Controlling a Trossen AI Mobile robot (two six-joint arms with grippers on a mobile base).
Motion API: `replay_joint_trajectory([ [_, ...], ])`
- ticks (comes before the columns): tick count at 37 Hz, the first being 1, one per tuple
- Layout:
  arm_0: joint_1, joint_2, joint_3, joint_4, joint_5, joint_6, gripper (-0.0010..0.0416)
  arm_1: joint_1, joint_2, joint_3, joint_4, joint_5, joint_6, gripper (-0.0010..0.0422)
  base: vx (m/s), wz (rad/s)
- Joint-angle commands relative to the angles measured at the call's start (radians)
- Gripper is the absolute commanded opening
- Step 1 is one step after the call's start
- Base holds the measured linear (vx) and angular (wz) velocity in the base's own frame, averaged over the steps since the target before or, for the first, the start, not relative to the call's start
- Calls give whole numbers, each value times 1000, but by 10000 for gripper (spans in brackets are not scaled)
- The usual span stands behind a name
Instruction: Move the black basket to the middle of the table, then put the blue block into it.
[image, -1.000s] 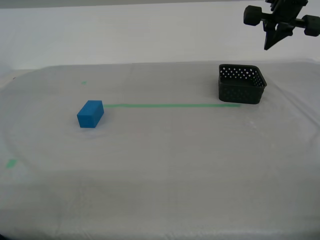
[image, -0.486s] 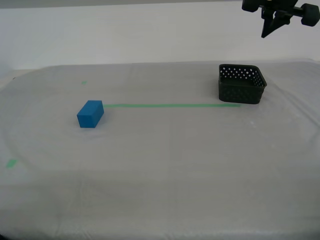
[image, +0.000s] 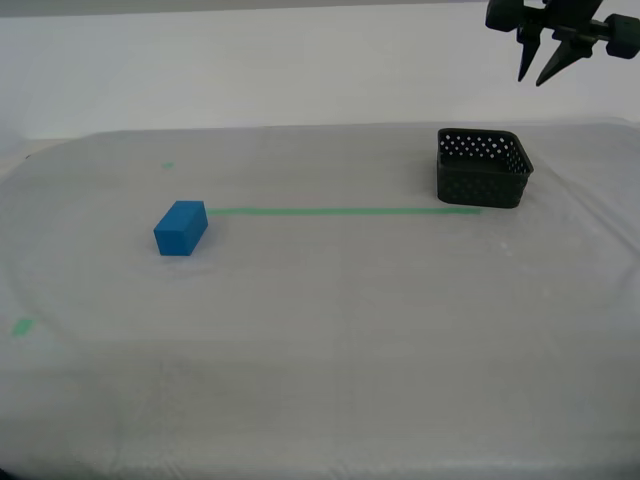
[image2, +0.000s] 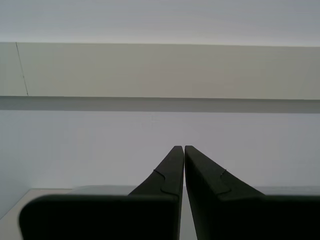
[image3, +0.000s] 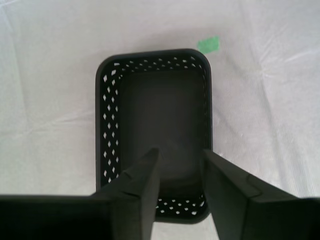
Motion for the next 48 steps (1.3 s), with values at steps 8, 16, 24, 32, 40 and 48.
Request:
replay_joint_trajectory([
  [8, 2, 0, 0, 1, 1, -15, 219, 0, 0, 1, 6, -1, 2, 0, 0, 0],
  [16, 2, 1, 0, 6, 1, -57, 307, 0, 0, 1, 6, -1, 2, 0, 0, 0],
  [24, 2, 1, 0, 40, 1, -58, 378, 0, 0, 1, 6, -1, 2, 0, 0, 0],
  [32, 2, 3, 0, 78, 19, -58, 399, 0, 0, 1, 6, -1, 2, 0, 0, 0],
  [40, 0, 72, 0, 108, 34, -57, 379, 0, 0, 0, 5, -1, 2, 0, 0, 0],
  [48, 0, 172, 0, 116, 35, -66, 354, 0, 0, 1, 3, -1, 2, 0, 0, 0],
])
